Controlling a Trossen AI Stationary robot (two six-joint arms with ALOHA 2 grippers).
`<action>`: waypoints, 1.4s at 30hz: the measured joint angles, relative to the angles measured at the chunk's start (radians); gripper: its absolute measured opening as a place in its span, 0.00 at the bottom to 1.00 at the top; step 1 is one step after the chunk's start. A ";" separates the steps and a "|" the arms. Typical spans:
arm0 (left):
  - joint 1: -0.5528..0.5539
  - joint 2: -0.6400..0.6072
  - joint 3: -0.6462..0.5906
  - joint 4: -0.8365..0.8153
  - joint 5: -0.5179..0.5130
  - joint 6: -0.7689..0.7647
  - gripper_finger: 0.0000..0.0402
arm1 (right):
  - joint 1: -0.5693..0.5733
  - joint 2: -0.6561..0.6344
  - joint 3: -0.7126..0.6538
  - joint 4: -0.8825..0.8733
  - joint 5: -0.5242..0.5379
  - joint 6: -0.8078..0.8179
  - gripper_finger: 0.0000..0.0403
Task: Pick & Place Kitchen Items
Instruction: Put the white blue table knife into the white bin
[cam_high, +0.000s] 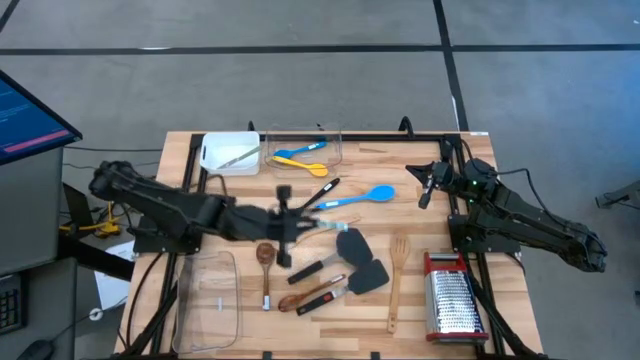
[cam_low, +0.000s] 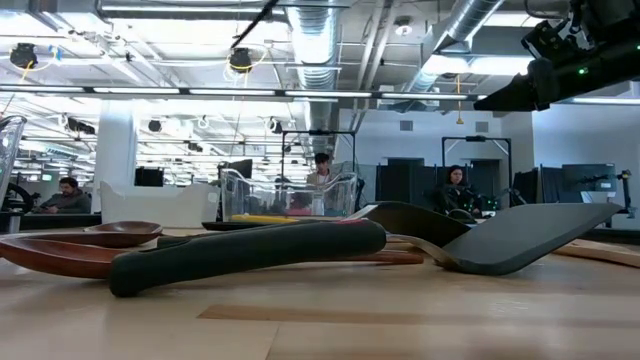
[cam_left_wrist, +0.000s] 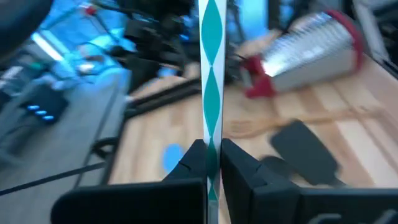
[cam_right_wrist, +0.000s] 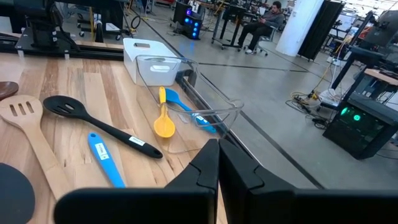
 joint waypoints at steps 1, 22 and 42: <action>0.010 -0.017 0.000 -0.001 -0.017 0.000 0.01 | 0.000 0.000 0.000 0.000 0.000 0.000 0.00; 0.411 -0.235 0.000 -0.219 -0.100 0.083 0.01 | 0.000 0.000 0.000 0.000 0.000 0.000 0.00; 0.767 -0.498 -0.372 -0.122 -0.016 0.136 0.02 | 0.000 0.000 0.000 0.001 0.000 0.000 0.00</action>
